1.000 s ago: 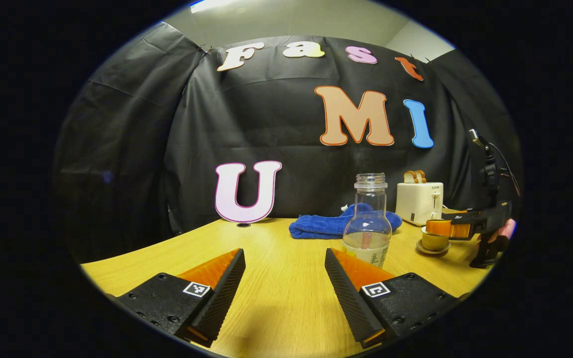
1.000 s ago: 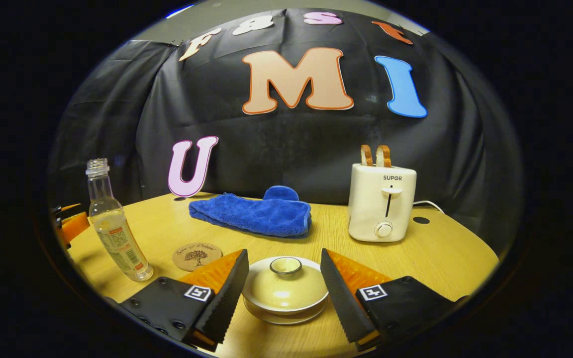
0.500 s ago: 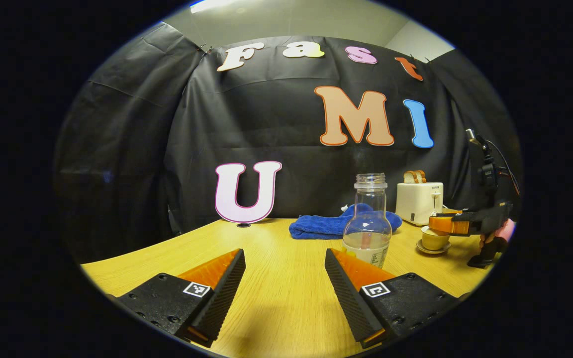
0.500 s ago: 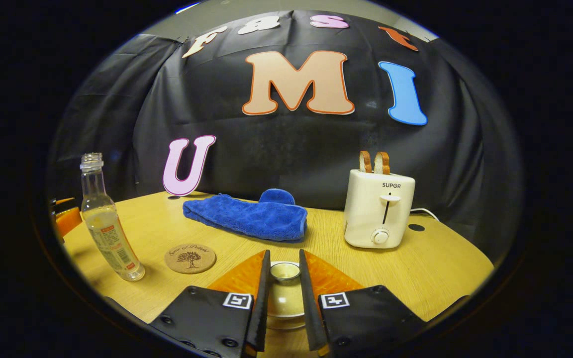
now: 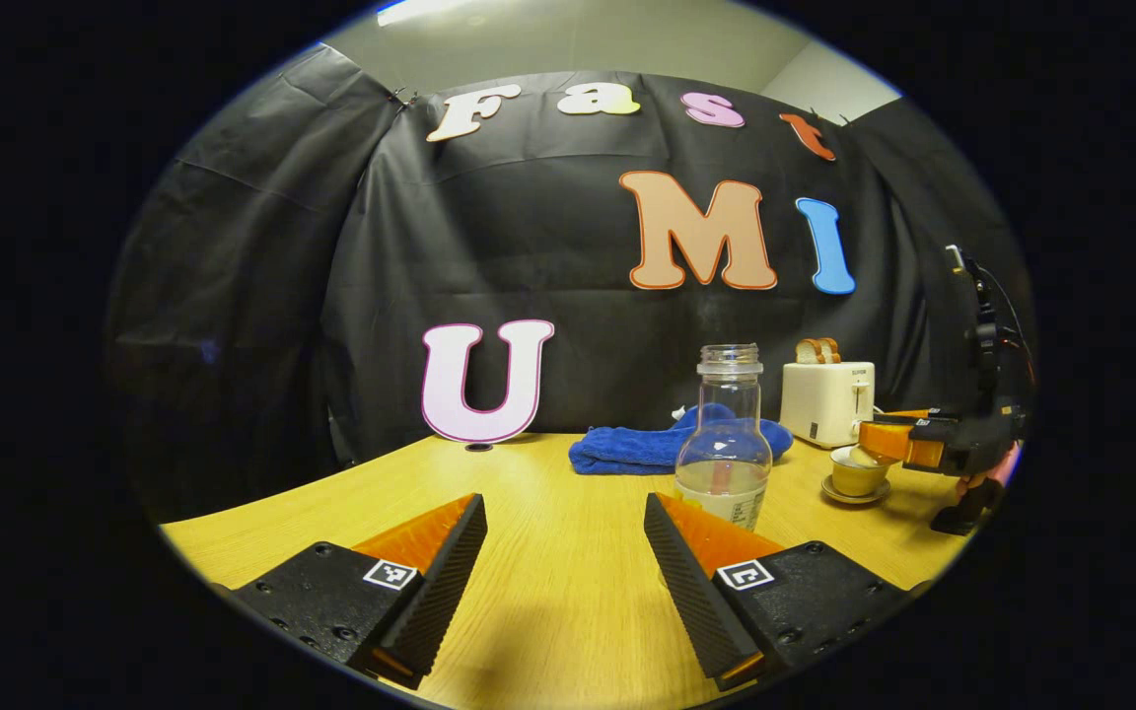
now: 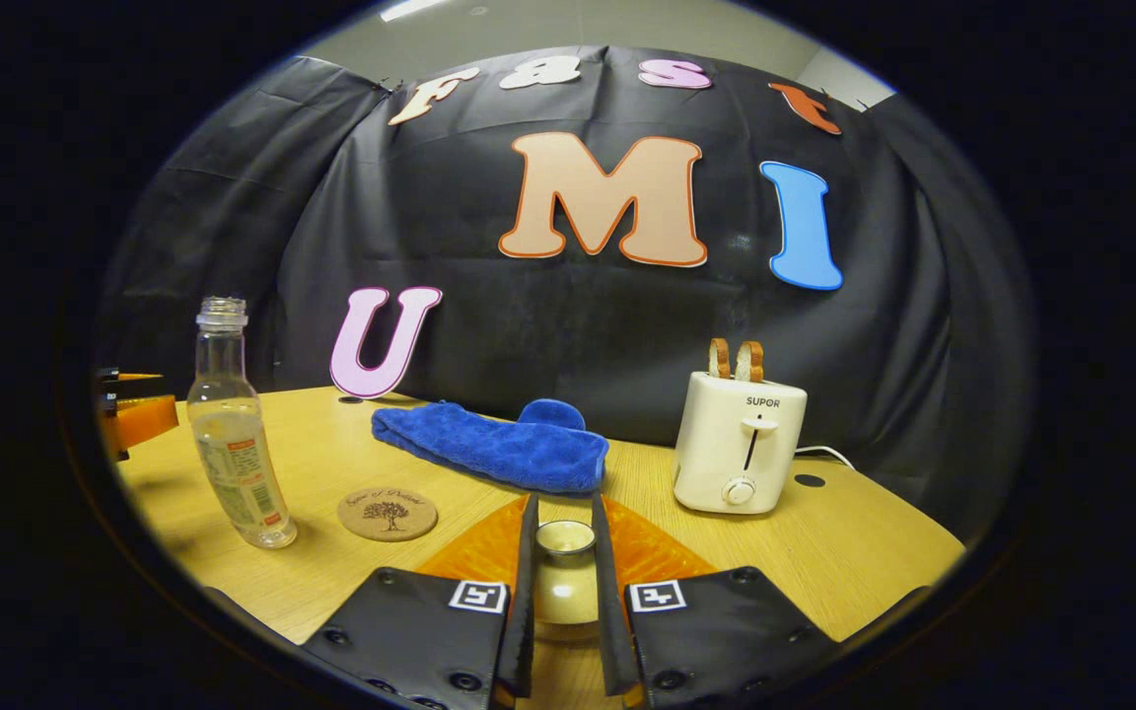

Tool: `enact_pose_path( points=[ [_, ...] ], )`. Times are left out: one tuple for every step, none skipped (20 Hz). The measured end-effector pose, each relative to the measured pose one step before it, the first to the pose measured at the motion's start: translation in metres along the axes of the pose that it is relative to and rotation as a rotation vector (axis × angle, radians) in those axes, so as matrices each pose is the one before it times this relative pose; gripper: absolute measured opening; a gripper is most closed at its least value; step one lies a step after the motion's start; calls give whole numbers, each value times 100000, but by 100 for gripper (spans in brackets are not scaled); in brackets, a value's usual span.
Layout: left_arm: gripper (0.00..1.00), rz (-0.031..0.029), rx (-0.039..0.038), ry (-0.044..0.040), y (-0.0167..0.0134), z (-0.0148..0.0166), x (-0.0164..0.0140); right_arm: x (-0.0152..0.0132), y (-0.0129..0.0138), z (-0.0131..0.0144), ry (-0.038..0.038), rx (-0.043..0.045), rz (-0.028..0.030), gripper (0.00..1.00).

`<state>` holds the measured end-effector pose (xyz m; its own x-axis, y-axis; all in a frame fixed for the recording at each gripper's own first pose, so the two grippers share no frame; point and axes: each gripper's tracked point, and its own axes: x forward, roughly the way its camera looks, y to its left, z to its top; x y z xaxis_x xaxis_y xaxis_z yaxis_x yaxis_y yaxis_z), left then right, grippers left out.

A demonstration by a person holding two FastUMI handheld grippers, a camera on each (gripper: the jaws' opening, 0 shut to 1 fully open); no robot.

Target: Open the teacup lid with one hand, grasp the water bottle and pour water into the teacup with the other hand; after pouring, place the water bottle on the coaster and then close the teacup lid.

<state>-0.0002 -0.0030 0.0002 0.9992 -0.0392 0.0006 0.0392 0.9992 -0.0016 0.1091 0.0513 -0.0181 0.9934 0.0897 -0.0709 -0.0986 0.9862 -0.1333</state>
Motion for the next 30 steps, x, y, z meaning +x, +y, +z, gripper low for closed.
enact_pose_path(
  points=[
    [94, -65, -51, -22, -6, -18, 26, -603, -169, 89, -533, -93, -386, 31],
    [94, -19, 74, 29, -36, 57, 9, -658, -201, 52, -227, 365, -536, 31],
    [94, -23, -28, -11, -10, -105, 39, -648, -289, 28, -336, 1172, -508, 31],
    [94, -28, 28, 19, -2, 99, -32, -655, -230, -93, 401, 1679, -221, 31],
    [94, -126, -30, -24, -5, -47, -3, -582, -397, -181, 147, 2455, -460, 31],
    [94, -285, 24, 18, -71, -23, 14, -673, -491, 160, -805, 3047, -512, 31],
    [94, -228, -26, -83, 28, 41, -55, -538, -540, 129, -1014, 3384, -619, 30],
    [94, -496, -7, 41, -84, 33, 76, -543, -617, 287, -1388, 3583, -1188, 30],
    [94, -713, -7, -101, -75, -50, 73, -525, -641, 176, -1565, -741, -1747, 30],
    [94, -339, 30, 11, -11, 3, 46, -415, -668, 360, -1483, -1213, -1128, 31],
    [94, -436, -75, -61, -46, 25, -2, -364, 142, -271, 364, 124, -108, 31],
    [94, -840, 7, -2, -179, 3, -22, -350, -183, -12, -87, 223, 22, 31],
    [94, -1593, -138, -92, -310, -47, 76, -230, -312, 132, -2, -304, -522, 31],
    [94, -2352, -7, -59, -536, 33, -39, -263, -331, -28, -101, 164, -711, 31],
    [94, -2812, -185, -72, -912, 25, -107, -351, -269, 84, -77, -151, -695, 31],
    [94, -3352, -149, -98, -875, 26, 118, -339, -224, 26, 30, -65, -746, 30],
    [94, -2758, -92, 104, -594, 23, 152, -273, -210, -55, -44, -26, -497, 30],
    [94, -2487, -31, 311, -524, -103, 123, -278, -170, -6, -1, -40, -441, 30],
    [94, -1877, -36, 68, -421, 6, 111, -338, -272, 65, -42, 34, -491, 30],
    [94, -1663, -193, 26, -420, -7, 186, -245, -264, 58, -167, -12, -625, 31],
    [94, -1342, 21, 124, -389, 75, 251, -240, -272, 50, -116, -7, -572, 31],
    [94, -1316, -37, 119, -432, -120, 340, -164, -221, 40, -63, -16, -543, 31],
    [94, -1893, 74, 20, -526, -25, 254, -244, -142, -64, -74, -10, -324, 31],
    [94, -1794, -177, -192, -531, 20, 312, -73, -41, -11, 53, 37, 34, 31],
    [94, -1721, 19, 97, -439, 16, 356, -41, 92, -96, 309, 38, 487, 30],
    [94, -1331, -19, 317, -399, -95, 369, -66, 2, 94, -126, -114, 39, 31],
    [94, -693, 40, 447, -187, -25, 338, 81, -18, -14, 70, 54, 20, 31],
    [94, -535, -53, 526, -94, -94, 436, -13, 19, -20, 7, 35, -13, 30],
    [94, -635, 163, 922, -154, -151, 424, 39, 21, -35, -64, -102, 48, 30],
    [94, -688, 228, 1032, -189, -213, 409, -12, -10, 52, 45, 101, -27, 31]
  ],
)
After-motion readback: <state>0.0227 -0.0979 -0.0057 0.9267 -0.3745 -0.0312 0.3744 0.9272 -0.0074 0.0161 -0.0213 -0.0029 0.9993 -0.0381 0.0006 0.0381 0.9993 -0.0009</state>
